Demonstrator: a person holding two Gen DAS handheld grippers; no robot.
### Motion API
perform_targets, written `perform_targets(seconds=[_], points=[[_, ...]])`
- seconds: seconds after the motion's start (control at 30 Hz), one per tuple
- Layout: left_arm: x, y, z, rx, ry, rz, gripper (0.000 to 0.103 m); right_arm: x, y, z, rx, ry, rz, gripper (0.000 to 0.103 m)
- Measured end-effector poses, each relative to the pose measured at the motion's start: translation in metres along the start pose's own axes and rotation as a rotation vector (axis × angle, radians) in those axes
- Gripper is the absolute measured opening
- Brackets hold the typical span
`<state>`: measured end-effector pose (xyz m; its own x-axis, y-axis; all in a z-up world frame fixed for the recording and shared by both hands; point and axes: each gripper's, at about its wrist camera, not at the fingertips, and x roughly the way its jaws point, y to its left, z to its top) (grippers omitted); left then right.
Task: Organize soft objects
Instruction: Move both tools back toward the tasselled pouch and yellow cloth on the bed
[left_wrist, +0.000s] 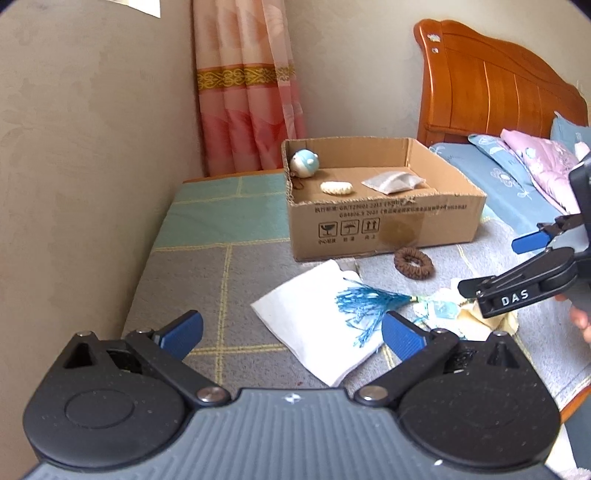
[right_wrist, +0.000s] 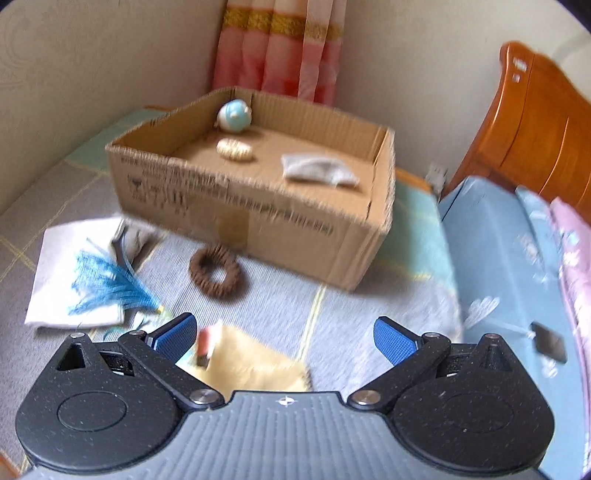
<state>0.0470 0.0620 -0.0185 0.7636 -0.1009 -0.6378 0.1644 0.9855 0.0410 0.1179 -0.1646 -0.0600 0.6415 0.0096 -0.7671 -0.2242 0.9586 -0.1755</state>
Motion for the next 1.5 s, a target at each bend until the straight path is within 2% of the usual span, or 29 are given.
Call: perform_targets(seconds=[0.2,0.57,0.77,1.0,1.13,1.23,1.33,1.5], points=[[0.003,-0.004,-0.003,0.021,0.026,0.010,0.102,0.014,-0.006,-0.012,0.066,0.050,0.029,0.103],[0.006,-0.010,-0.004,0.039,0.038,-0.012,0.102,0.009,-0.028,-0.034,0.083,0.076,-0.037,0.103],[0.009,-0.023,-0.001,0.075,0.033,-0.079,0.102,0.002,-0.036,-0.044,0.087,0.054,0.023,0.103],[0.020,-0.045,0.000,0.155,0.039,-0.165,0.102,0.000,-0.036,-0.058,0.025,0.033,0.037,0.103],[0.026,-0.062,0.000,0.230,0.041,-0.218,0.102,0.000,-0.048,-0.063,0.049,0.024,0.027,0.103],[0.034,-0.075,-0.001,0.279,0.055,-0.256,0.102,0.002,-0.061,-0.069,0.100,0.025,0.057,0.103],[0.043,-0.085,0.001,0.311,0.062,-0.259,0.102,0.004,-0.069,-0.075,0.142,0.011,0.091,0.103],[0.055,-0.099,0.004,0.370,0.075,-0.313,0.102,0.002,-0.065,-0.080,0.127,-0.027,0.090,0.103]])
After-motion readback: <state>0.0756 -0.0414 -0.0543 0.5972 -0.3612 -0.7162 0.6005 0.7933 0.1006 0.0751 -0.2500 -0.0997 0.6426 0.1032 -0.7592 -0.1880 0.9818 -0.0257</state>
